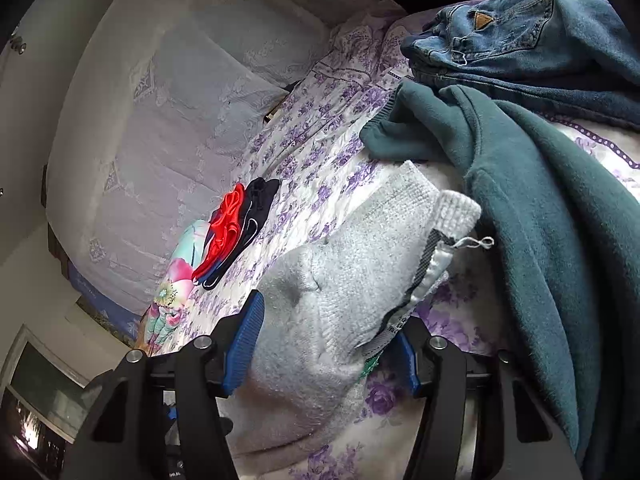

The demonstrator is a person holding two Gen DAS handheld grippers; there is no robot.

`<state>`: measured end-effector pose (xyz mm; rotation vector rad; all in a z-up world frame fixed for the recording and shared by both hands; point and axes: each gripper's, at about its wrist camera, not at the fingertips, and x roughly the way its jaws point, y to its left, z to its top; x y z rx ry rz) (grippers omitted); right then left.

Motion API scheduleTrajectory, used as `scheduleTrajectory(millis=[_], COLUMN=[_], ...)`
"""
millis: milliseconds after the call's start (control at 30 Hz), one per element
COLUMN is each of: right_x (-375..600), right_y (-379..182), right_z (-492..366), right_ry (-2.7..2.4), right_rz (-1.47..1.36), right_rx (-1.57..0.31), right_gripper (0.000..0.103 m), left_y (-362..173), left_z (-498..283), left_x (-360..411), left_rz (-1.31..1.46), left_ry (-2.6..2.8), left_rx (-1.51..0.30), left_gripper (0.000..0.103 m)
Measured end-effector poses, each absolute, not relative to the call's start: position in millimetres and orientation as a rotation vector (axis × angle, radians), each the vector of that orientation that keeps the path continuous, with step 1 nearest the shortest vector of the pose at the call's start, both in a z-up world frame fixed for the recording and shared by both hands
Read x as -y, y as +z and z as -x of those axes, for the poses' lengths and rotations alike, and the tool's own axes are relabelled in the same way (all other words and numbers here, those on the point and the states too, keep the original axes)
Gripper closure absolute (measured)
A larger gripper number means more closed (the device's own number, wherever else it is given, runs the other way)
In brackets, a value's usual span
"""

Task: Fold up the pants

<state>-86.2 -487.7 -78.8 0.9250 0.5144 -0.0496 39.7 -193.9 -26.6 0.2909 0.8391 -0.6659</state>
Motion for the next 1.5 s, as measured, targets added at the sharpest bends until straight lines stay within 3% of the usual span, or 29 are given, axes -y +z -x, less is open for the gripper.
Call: scheduleTrajectory(millis=[100,133,233,400,533,600,733,900,967,1033,1133,1200,1300,1333,1500], right_x=[485.5,485.8,486.4,476.8,439.4,400.4,312.7,197.7,153.4,116.7,100.7,112.6,141.7,154.3,189.5], right_y=[-77.9,-78.3,-77.9,-67.5,-32.0,-1.3,39.3,29.9,2.4,-29.7,-37.5,-12.2,34.1,45.7,33.7], right_z=[84.9,85.2,88.1,90.3,93.7,89.0,68.1,43.4,27.8,21.0,37.6,50.4,67.2,65.8,19.5], right_ry=[-0.069,-0.076,-0.083,-0.146,-0.256,-0.274,-0.234,-0.137,-0.082,0.033,0.028,0.119,0.172,0.143,-0.011], right_rz=[-0.911,-0.915,-0.923,-0.856,-0.693,-0.493,-0.134,0.247,0.428,0.582,0.691,0.573,0.363,0.299,0.092], right_rx=[-0.524,-0.525,-0.508,-0.507,-0.481,-0.451,-0.439,-0.463,-0.561,-0.676,-0.645,-0.651,-0.562,-0.538,-0.589], right_gripper=[0.051,0.063,0.075,0.077,0.079,0.079,0.079,0.078,0.071,0.045,0.044,0.044,0.029,0.029,0.028], left_y=[-11.8,-5.7,10.1,6.2,-44.5,-41.0,-39.6,-41.1,-42.1,-42.1,-42.5,-43.1,-43.4,-43.4,-42.7], left_z=[-26.3,-21.8,-14.2,-24.3,-29.1,-16.6,-16.7,-12.3,-11.9,-12.1,-13.2,-11.8,-12.1,-12.3,-14.5], left_x=[152.4,130.5,55.8,-105.8,-203.7,-217.5,-204.3,-206.2,-208.5,-207.6,-206.6,-207.0,-206.4,-206.1,-205.3], left_rz=[-0.158,-0.112,-0.069,0.140,0.468,0.557,0.495,0.499,0.512,0.504,0.492,0.492,0.488,0.484,0.473], left_ry=[-0.783,-0.806,-0.683,-0.415,-0.266,-0.331,-0.299,-0.323,-0.333,-0.331,-0.333,-0.341,-0.335,-0.331,-0.324], left_rx=[-0.822,-0.794,-0.690,-0.642,-0.692,-0.601,-0.609,-0.596,-0.591,-0.594,-0.600,-0.597,-0.599,-0.600,-0.614], left_gripper=[0.005,0.005,0.005,0.005,0.006,0.005,0.005,0.005,0.005,0.005,0.005,0.005,0.005,0.005,0.005])
